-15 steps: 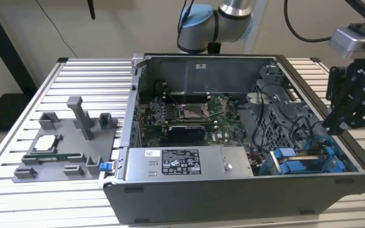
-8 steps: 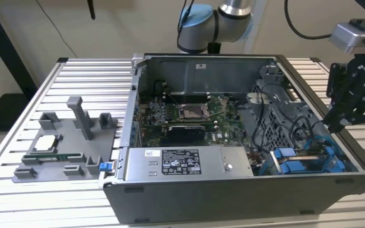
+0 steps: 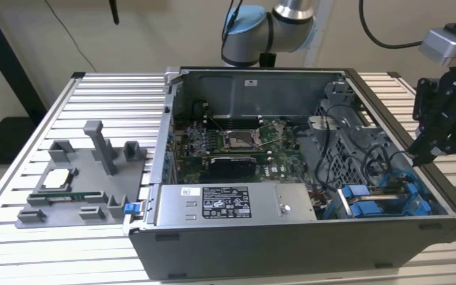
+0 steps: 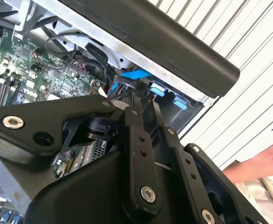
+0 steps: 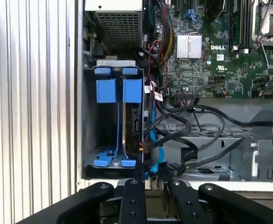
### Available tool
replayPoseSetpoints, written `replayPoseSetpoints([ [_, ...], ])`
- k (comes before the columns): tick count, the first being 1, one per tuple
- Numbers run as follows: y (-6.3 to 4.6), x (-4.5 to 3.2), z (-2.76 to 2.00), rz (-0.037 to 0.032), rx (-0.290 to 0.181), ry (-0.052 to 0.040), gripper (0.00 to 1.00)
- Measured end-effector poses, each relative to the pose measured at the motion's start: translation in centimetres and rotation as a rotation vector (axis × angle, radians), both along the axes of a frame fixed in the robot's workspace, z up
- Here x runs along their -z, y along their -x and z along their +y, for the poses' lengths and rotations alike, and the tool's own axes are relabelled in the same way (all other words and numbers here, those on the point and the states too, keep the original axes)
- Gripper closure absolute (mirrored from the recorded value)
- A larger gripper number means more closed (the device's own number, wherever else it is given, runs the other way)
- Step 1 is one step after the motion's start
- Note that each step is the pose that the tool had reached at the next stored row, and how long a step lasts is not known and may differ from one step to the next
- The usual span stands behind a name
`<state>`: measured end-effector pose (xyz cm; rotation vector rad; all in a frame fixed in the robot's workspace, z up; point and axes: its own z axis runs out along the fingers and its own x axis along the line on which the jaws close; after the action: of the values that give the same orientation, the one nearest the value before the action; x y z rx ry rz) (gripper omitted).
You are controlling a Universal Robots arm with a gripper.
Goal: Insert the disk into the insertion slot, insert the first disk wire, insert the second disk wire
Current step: 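Insert the second disk wire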
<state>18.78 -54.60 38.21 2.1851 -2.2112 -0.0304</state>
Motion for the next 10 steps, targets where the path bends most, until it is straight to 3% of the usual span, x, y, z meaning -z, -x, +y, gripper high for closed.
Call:
replayPoseSetpoints([
  [10,-0.69,0.29,0.1,0.0,-0.023,0.0,0.0],
])
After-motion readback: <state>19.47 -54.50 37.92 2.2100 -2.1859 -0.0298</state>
